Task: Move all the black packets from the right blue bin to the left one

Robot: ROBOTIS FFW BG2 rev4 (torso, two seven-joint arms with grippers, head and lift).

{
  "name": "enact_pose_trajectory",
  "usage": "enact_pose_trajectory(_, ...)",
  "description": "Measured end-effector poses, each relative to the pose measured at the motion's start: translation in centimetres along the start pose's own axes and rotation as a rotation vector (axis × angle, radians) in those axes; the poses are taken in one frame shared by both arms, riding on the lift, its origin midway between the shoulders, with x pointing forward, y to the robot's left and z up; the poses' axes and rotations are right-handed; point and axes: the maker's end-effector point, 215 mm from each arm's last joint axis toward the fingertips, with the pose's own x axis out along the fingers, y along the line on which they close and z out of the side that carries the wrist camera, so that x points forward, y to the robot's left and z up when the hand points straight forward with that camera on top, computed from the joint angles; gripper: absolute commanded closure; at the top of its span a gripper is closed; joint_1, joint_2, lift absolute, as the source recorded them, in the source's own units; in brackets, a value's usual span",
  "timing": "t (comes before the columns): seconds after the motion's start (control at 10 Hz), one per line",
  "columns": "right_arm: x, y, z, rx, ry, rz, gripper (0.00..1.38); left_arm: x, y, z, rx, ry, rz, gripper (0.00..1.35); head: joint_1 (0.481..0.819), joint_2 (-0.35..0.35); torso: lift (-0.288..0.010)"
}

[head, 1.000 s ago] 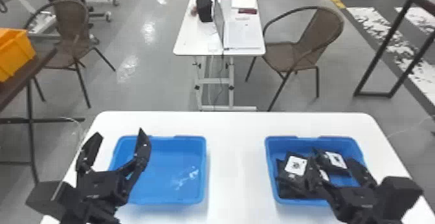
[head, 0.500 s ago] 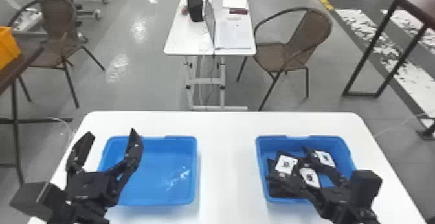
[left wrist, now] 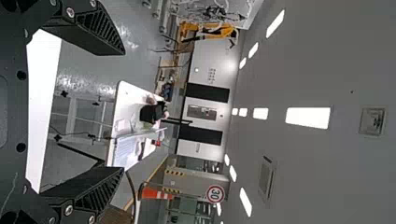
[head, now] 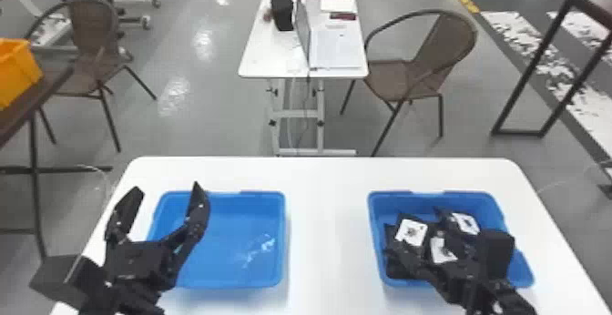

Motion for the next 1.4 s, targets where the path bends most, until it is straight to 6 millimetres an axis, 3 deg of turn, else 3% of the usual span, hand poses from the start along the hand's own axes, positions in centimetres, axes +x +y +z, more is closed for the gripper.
enact_pose_trajectory(0.6,3.5,0.7,-2.2,-0.081,0.130,0.076,0.17,0.1,0.0,-0.1,-0.001,0.002,-0.001,0.15,0.695,0.035,0.000)
enact_pose_trajectory(0.7,3.9,1.1,-2.6,-0.081,0.142,0.089,0.41,0.1,-0.1,-0.2,-0.001,0.002,-0.004,0.15,0.695,0.038,0.000)
enact_pose_trajectory(0.8,4.2,1.6,-2.9,-0.078,0.156,0.111,0.87,0.2,-0.1,-0.2,-0.001,0.002,-0.007,0.15,0.695,0.045,0.000)
enact_pose_trajectory(0.9,4.3,1.8,-3.1,-0.073,0.165,0.120,1.13,0.2,-0.1,-0.2,-0.002,0.002,-0.007,0.15,0.695,0.050,0.000)
enact_pose_trajectory(1.4,3.6,2.2,-3.2,-0.014,0.140,0.087,1.15,0.1,0.1,-0.3,-0.004,0.001,-0.008,0.15,0.695,0.055,0.000)
